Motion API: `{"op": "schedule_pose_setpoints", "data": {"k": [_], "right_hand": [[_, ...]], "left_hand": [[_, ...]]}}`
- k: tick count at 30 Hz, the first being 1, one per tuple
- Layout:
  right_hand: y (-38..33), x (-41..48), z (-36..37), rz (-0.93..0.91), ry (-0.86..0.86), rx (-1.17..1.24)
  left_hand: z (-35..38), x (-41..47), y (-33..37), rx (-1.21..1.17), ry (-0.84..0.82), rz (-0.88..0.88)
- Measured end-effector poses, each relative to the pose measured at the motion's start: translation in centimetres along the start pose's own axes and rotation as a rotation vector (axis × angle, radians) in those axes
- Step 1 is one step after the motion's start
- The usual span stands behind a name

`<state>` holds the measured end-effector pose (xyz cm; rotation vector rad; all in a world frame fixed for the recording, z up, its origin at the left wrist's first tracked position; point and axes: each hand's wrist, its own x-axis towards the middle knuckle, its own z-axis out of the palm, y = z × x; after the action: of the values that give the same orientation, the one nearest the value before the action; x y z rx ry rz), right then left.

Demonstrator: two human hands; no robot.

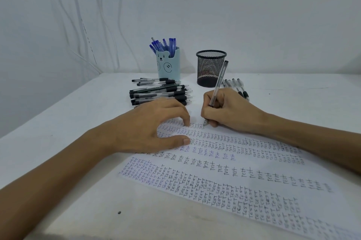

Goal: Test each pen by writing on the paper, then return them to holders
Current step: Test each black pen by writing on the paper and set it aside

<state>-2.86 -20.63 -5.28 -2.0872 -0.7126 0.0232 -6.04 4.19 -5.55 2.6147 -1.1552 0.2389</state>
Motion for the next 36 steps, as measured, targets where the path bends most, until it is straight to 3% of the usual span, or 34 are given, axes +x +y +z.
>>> {"op": "schedule_pose_setpoints", "data": {"k": [18,25,30,36], "right_hand": [[0.0,0.1,0.1,0.014,0.043,-0.032],[0.4,1.3,-0.4,0.25,0.16,0.506],[0.7,1.2,-0.5,0.18,0.112,0.545],[0.4,1.4,-0.7,0.241,0.165,0.701]], "left_hand": [[0.1,0.0,0.0,0.012,0.015,-0.001],[0.1,0.2,-1.1,0.234,0.258,-0.09],[-0.1,0.0,-1.6,0.342,0.296,-0.226],[0.0,0.0,-1.5,0.319,0.325,-0.333]]}}
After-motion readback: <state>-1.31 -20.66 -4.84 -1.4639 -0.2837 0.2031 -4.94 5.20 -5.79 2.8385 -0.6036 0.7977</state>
